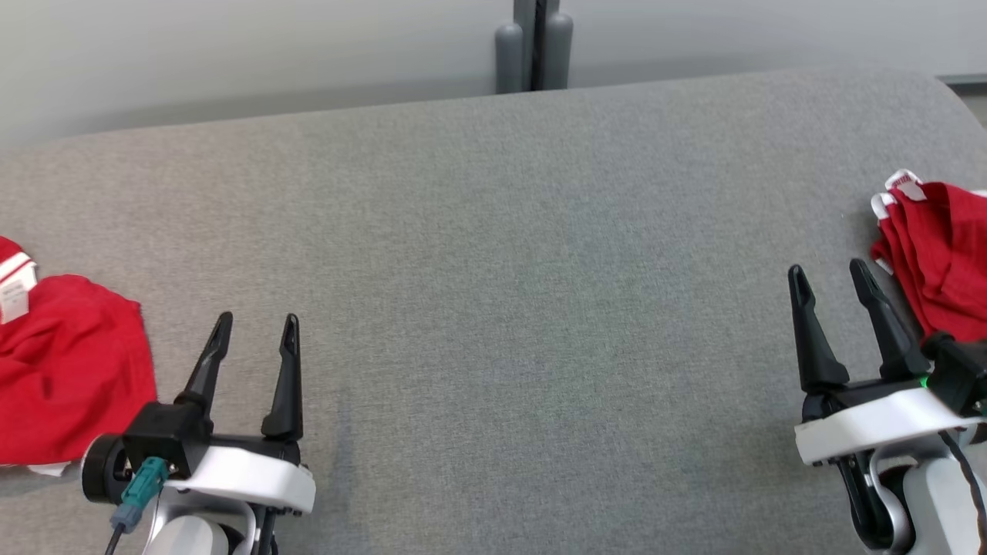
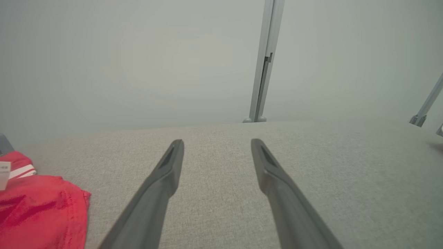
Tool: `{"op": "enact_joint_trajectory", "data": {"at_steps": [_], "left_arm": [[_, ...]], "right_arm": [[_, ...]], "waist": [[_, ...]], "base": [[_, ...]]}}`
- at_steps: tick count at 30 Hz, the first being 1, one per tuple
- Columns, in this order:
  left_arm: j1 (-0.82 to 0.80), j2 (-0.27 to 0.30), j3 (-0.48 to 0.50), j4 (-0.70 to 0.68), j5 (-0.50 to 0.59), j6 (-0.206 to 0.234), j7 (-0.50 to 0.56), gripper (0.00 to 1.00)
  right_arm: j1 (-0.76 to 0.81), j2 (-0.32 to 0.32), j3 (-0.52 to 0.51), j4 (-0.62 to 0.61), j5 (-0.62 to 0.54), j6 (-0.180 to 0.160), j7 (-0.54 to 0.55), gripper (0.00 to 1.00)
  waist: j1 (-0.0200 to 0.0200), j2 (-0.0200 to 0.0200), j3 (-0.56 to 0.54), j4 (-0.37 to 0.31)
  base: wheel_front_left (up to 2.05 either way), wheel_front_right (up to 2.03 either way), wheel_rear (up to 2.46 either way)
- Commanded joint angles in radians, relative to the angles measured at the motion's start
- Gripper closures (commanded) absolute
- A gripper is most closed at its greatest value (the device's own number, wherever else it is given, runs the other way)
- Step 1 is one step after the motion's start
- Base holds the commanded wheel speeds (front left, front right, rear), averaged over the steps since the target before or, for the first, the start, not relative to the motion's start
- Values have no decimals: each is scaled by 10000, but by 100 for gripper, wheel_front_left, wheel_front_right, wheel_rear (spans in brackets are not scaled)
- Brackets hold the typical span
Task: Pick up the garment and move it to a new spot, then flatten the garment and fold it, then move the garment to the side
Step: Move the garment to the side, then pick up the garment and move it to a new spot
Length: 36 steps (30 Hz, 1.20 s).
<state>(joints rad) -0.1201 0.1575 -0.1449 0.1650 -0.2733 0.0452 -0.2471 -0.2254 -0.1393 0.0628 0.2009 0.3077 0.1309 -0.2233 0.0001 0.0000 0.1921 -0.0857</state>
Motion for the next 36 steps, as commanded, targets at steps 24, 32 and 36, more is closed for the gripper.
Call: {"op": "enact_joint_trajectory", "data": {"at_steps": [24,32,36], "left_arm": [[1699,238,-96,-47,-231,369,294,0],[1747,304,-158,-155,-265,444,402,0],[1725,323,-183,-161,-299,462,400,0]], "right_arm": [[2843,347,-1136,-1811,-535,-2,1288,0],[2985,416,-1152,-2100,-625,-2,1453,0],[3000,431,-1200,-2133,-629,-2,1470,0]], "waist": [[-1,0,-1885,410],[-1,0,-1832,487],[-1,0,-1802,524]], "base": [[0,0,0],[0,0,0],[0,0,0]]}}
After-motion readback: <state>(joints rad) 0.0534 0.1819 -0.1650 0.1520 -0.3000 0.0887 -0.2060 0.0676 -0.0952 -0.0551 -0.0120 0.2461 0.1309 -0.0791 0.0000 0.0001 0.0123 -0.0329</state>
